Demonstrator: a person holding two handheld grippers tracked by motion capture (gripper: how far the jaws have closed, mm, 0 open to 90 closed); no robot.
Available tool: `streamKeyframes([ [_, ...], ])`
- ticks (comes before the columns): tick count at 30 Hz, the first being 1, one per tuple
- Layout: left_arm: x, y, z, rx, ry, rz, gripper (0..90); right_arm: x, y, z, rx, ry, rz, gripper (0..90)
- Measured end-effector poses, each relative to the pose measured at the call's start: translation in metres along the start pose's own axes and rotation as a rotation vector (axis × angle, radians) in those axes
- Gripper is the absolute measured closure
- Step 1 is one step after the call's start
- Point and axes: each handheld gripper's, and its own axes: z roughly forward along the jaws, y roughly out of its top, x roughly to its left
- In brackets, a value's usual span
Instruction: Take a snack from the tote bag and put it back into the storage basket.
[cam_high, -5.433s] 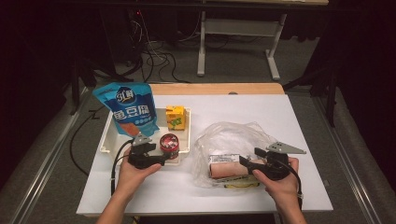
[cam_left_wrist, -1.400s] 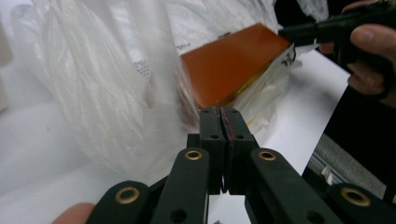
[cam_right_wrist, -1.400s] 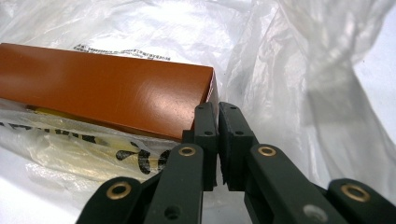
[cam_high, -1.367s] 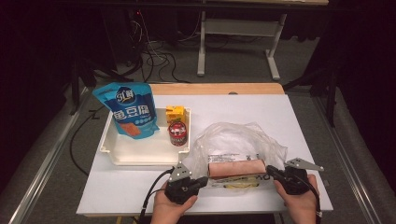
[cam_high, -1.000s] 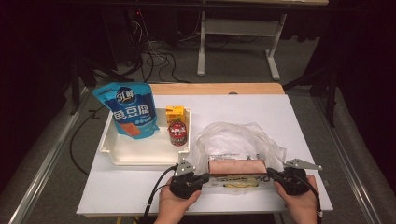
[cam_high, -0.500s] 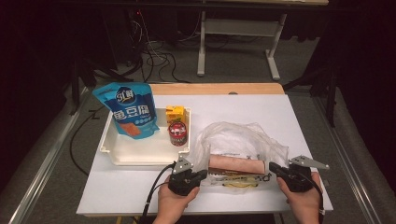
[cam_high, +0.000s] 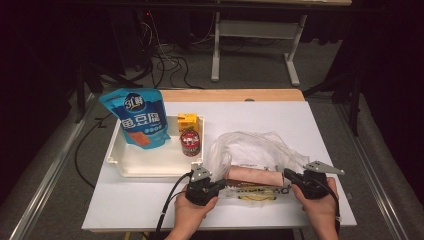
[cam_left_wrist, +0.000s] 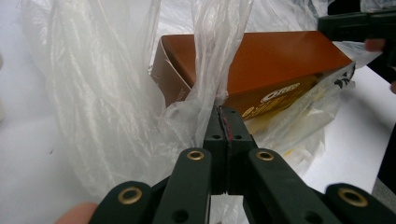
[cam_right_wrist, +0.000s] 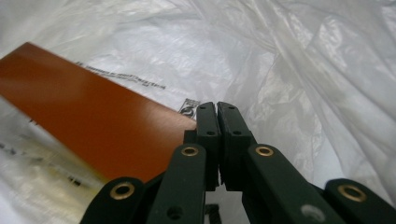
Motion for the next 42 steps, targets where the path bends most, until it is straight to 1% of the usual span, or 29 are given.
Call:
streamKeyframes([
  [1, 0.0, 0.001, 0.002, 0.001, 0.005, 0.002, 90.0, 0.0, -0.001, -0.002, 0.0, 0.005, -0.005, 89.0],
  [3, 0.0, 0.003, 0.004, -0.002, 0.007, -0.007, 90.0, 0.002, -0.003, -0.006, -0.006, 0.017, -0.008, 89.1],
  [6, 0.001, 0.004, 0.007, -0.003, 0.02, -0.018, 90.0, 0.006, -0.007, -0.009, 0.017, 0.037, -0.03, 89.6],
  [8, 0.002, 0.005, 0.009, -0.001, 0.022, -0.027, 90.0, 0.008, -0.009, -0.01, 0.026, 0.053, -0.029, 89.7],
  [10, 0.002, 0.005, 0.011, 0.001, 0.029, -0.029, 90.0, 0.011, -0.011, -0.012, 0.03, 0.065, -0.038, 89.7],
  [11, 0.001, 0.005, 0.013, -0.002, 0.028, -0.041, 90.0, 0.013, -0.012, -0.012, 0.037, 0.07, -0.038, 89.7],
  [14, -0.002, 0.006, 0.018, -0.003, 0.03, -0.054, 90.0, 0.021, -0.013, -0.014, 0.05, 0.082, -0.068, 89.7],
  [16, -0.004, 0.007, 0.021, -0.001, 0.034, -0.047, 90.0, 0.025, -0.013, -0.013, 0.052, 0.096, -0.079, 89.7],
  [18, -0.005, 0.007, 0.024, -0.002, 0.03, -0.054, 90.0, 0.029, -0.013, -0.011, 0.055, 0.113, -0.091, 89.6],
  [20, -0.004, 0.007, 0.025, 0.001, 0.032, -0.052, 90.0, 0.031, -0.014, -0.01, 0.062, 0.123, -0.103, 88.2],
  [22, -0.005, 0.006, 0.023, 0.011, 0.028, -0.037, 90.0, 0.031, -0.013, -0.012, 0.051, 0.115, -0.108, 86.6],
  [24, -0.005, 0.004, 0.019, 0.009, 0.02, -0.019, 88.6, 0.029, -0.01, -0.017, 0.007, 0.099, -0.108, 85.3],
  [26, -0.005, 0.003, 0.011, 0.006, 0.015, -0.001, 88.3, 0.026, -0.006, -0.025, -0.053, 0.095, -0.108, 80.5],
  [28, -0.002, 0.002, 0.004, -0.002, 0.017, -0.001, 88.5, 0.026, -0.002, -0.027, -0.084, 0.117, -0.117, 74.1],
  [29, 0.0, 0.002, 0.0, -0.005, 0.019, -0.001, 88.5, 0.026, -0.001, -0.026, -0.089, 0.136, -0.131, 69.8],
  [30, 0.001, 0.002, -0.004, -0.007, 0.021, 0.0, 88.4, 0.028, 0.001, -0.024, -0.084, 0.163, -0.147, 63.5],
  [31, 0.005, 0.001, -0.011, -0.013, 0.025, -0.001, 88.4, 0.03, 0.001, -0.022, -0.075, 0.169, -0.164, 58.9],
  [33, 0.01, 0.001, -0.02, -0.023, 0.029, -0.007, 88.2, 0.036, 0.002, -0.013, -0.05, 0.192, -0.214, 51.9],
  [35, 0.014, 0.002, -0.029, -0.029, 0.033, -0.006, 88.2, 0.039, 0.004, -0.007, -0.035, 0.19, -0.243, 46.9],
  [38, 0.018, 0.003, -0.039, -0.037, 0.034, 0.001, 87.9, 0.041, 0.008, 0.002, -0.014, 0.202, -0.267, 37.1],
  [40, 0.019, 0.003, -0.042, -0.04, 0.032, 0.004, 87.8, 0.042, 0.01, 0.006, -0.008, 0.195, -0.285, 34.8],
  [42, 0.019, 0.003, -0.043, -0.044, 0.03, 0.006, 87.7, 0.041, 0.011, 0.012, 0.005, 0.202, -0.289, 31.6],
])
